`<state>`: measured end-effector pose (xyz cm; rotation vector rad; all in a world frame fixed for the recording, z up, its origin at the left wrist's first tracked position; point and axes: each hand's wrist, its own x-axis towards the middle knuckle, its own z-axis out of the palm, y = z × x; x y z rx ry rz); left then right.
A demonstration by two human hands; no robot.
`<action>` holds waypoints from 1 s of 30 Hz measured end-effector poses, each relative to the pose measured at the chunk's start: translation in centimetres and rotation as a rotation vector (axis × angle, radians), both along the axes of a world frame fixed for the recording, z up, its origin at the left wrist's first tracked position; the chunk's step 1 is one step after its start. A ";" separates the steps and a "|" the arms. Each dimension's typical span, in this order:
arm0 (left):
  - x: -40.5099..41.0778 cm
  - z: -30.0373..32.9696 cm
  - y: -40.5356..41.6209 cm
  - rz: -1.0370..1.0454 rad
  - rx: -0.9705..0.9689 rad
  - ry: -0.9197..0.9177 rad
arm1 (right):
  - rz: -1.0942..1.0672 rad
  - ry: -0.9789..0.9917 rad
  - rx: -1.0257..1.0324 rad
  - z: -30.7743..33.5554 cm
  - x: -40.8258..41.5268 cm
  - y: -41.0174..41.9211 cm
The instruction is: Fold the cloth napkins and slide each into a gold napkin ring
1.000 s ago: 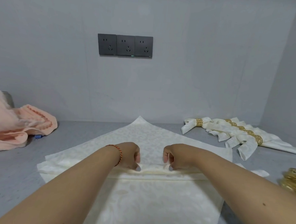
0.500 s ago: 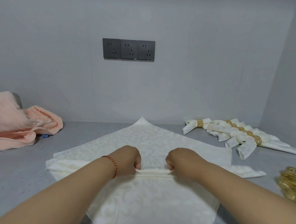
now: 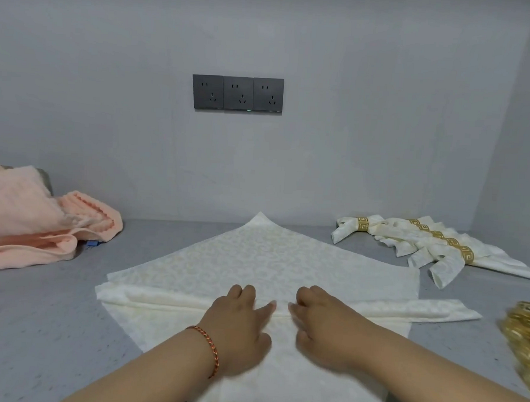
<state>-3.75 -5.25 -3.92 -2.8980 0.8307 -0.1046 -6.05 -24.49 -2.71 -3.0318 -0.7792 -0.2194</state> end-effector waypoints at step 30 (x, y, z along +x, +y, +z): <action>8.1 3.6 7.3 0.301 -0.370 0.449 | 0.041 0.227 0.040 -1.1 3.3 5.0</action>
